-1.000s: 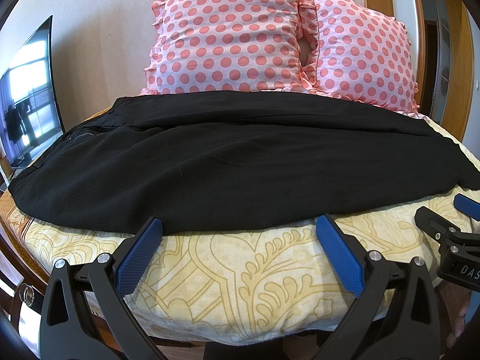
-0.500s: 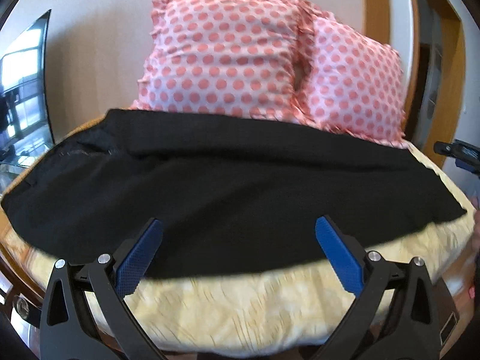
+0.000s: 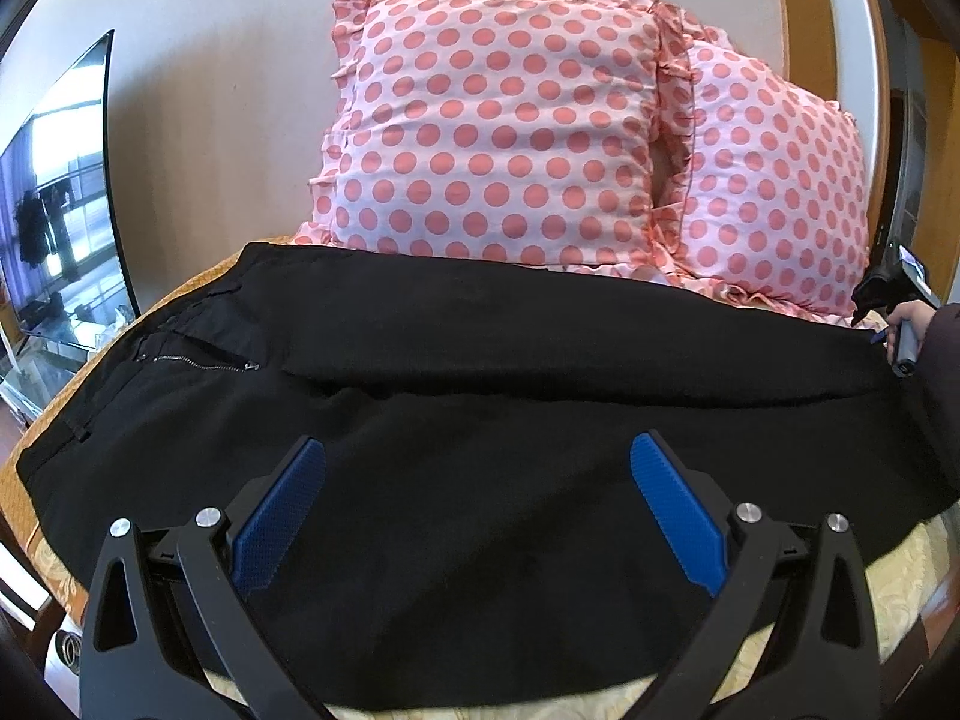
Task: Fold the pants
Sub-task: 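Grasp the trousers' leg end with the right gripper and lift it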
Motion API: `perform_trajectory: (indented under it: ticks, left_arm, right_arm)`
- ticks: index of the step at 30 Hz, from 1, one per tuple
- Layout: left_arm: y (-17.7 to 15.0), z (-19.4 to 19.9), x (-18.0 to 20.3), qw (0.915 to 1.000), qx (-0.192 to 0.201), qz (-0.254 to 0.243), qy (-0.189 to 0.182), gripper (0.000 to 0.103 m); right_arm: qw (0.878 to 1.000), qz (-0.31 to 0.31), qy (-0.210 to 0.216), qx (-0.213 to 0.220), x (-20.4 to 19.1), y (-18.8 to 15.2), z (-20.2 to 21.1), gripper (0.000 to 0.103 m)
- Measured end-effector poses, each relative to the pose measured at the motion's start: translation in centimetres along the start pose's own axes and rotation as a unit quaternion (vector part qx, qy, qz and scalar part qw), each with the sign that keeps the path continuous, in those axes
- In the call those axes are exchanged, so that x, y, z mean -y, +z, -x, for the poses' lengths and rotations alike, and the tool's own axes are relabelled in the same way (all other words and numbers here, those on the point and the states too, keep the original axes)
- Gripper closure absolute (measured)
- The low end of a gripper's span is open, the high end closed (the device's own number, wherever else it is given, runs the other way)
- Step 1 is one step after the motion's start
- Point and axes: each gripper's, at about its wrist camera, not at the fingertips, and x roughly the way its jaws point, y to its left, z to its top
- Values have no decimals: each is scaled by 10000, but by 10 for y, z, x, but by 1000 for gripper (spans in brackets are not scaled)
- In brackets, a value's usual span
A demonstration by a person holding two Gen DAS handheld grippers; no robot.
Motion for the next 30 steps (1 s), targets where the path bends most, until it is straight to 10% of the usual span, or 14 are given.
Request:
perform_trajectory:
  ticks: [5,10,20,30]
  left_arm:
    - [4,-13,0,9999,-79,-36,-65,1]
    - [1,-13,1,9997,-136,24,-219,1]
    - [2,9,-21,9942,-24,636,-863,1]
    - [10,9,-41,9900,-158,1130,-835,1]
  right_arm:
    - [9984,108,-515,216,-11,9,-17,61]
    - [9985,170,-80,517,9,-11,-4,102]
    - [9696,-153,2144,1172,110,-109,129,103]
    - [9560,-848,2778,406,182,-189,125,91]
